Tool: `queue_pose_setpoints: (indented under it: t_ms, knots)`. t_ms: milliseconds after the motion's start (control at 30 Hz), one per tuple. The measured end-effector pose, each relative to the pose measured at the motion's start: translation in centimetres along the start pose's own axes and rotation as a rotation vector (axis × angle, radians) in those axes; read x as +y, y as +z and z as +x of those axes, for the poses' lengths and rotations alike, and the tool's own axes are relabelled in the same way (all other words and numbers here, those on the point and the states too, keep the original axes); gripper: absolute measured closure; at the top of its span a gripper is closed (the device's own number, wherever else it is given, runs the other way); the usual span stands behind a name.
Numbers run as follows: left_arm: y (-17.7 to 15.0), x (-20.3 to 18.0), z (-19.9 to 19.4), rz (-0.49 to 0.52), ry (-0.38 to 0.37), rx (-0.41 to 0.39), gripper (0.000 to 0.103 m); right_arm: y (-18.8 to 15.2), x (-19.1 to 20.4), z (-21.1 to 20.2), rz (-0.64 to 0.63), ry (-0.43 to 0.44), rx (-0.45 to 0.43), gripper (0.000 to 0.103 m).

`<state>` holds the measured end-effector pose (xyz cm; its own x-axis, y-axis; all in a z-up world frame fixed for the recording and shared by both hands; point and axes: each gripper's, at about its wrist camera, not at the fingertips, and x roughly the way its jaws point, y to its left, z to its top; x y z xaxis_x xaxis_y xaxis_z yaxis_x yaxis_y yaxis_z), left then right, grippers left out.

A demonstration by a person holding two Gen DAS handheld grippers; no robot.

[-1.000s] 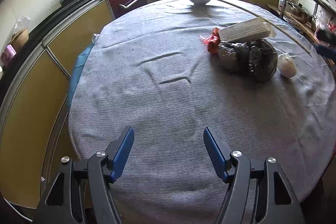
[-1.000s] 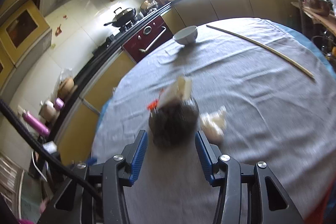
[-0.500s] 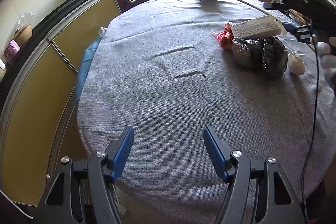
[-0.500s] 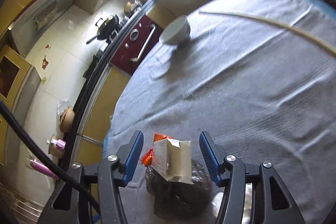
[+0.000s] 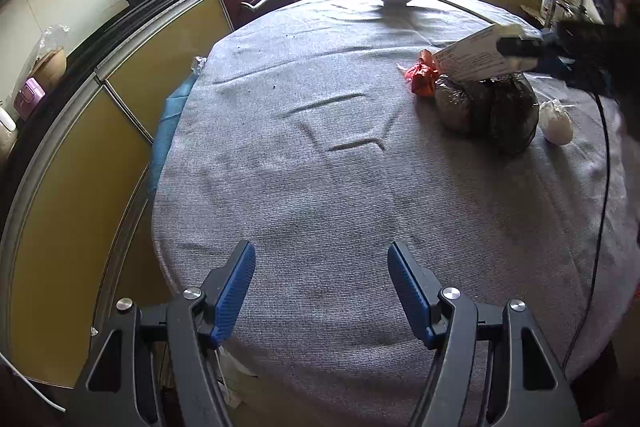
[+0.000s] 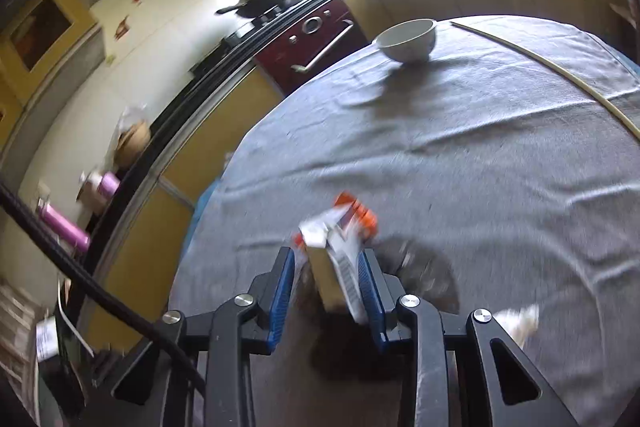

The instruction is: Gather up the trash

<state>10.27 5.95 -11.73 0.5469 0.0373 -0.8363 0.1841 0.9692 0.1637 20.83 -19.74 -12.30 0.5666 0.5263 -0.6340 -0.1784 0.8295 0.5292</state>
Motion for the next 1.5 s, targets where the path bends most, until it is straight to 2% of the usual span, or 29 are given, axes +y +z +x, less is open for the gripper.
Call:
queue_pose_setpoints:
  t_ms: [300, 433, 500, 533, 567, 600, 700, 833, 967, 1067, 1200, 1300, 1333, 1400, 1467, 1500]
  knots:
    - [0.0, -0.9, -0.4, 0.014, -0.006, -0.008, 0.034, -5.5, 3.3, -3.3, -0.092, 0.091, 0.033, 0.068]
    - [0.1, -1.3, -0.2, 0.013, -0.019, -0.005, 0.034, -5.4, 1.7, -5.6, -0.041, 0.037, 0.004, 0.065]
    - [0.5, -1.6, 0.0, 0.014, -0.040, -0.001, 0.034, -5.1, 0.3, -6.4, -0.018, -0.033, -0.011, 0.064]
    - [0.7, -1.8, 0.1, 0.016, -0.055, -0.003, 0.034, -5.0, -0.4, -6.6, -0.006, -0.067, -0.013, 0.055]
    - [1.0, -2.0, 0.2, 0.018, -0.070, -0.008, 0.034, -4.9, -1.4, -6.7, 0.019, -0.106, -0.012, 0.038]
    - [1.4, -2.3, 0.3, 0.020, -0.090, -0.016, 0.034, -4.7, -2.2, -6.7, 0.041, -0.129, -0.020, 0.036]
    - [2.8, -3.4, 1.0, 0.019, -0.159, -0.032, 0.034, -4.5, -3.9, -6.4, 0.047, -0.173, -0.042, 0.036]
    - [4.5, -5.3, 2.2, 0.015, -0.251, -0.043, 0.034, -3.8, -5.8, -4.3, 0.067, -0.256, -0.023, 0.038]
    - [6.1, -7.2, 3.7, -0.009, -0.357, -0.043, 0.034, -3.4, -7.7, -2.6, 0.118, -0.249, -0.004, 0.059]
    - [7.2, -8.3, 4.8, -0.047, -0.421, -0.024, 0.034, -3.8, -8.1, -2.0, 0.118, -0.211, 0.008, 0.063]
    - [8.5, -9.1, 5.5, -0.093, -0.508, -0.032, 0.034, -4.8, -8.1, -3.3, 0.089, -0.217, -0.006, 0.064]
    - [9.1, -10.3, 6.7, -0.124, -0.565, -0.012, 0.034, -5.6, -9.2, -4.7, 0.124, -0.196, -0.013, 0.064]
    - [9.2, -10.7, 6.9, -0.131, -0.575, 0.002, 0.035, -5.9, -9.5, -5.3, 0.135, -0.190, -0.014, 0.064]
    - [9.3, -11.6, 7.6, -0.151, -0.616, 0.038, 0.049, -6.5, -10.1, -6.2, 0.147, -0.186, -0.018, 0.064]
    - [9.1, -12.3, 8.0, -0.151, -0.633, 0.068, 0.073, -7.2, -10.6, -7.0, 0.168, -0.167, -0.023, 0.064]
    - [9.0, -12.6, 8.1, -0.150, -0.631, 0.078, 0.080, -7.7, -10.9, -7.5, 0.181, -0.149, -0.030, 0.064]
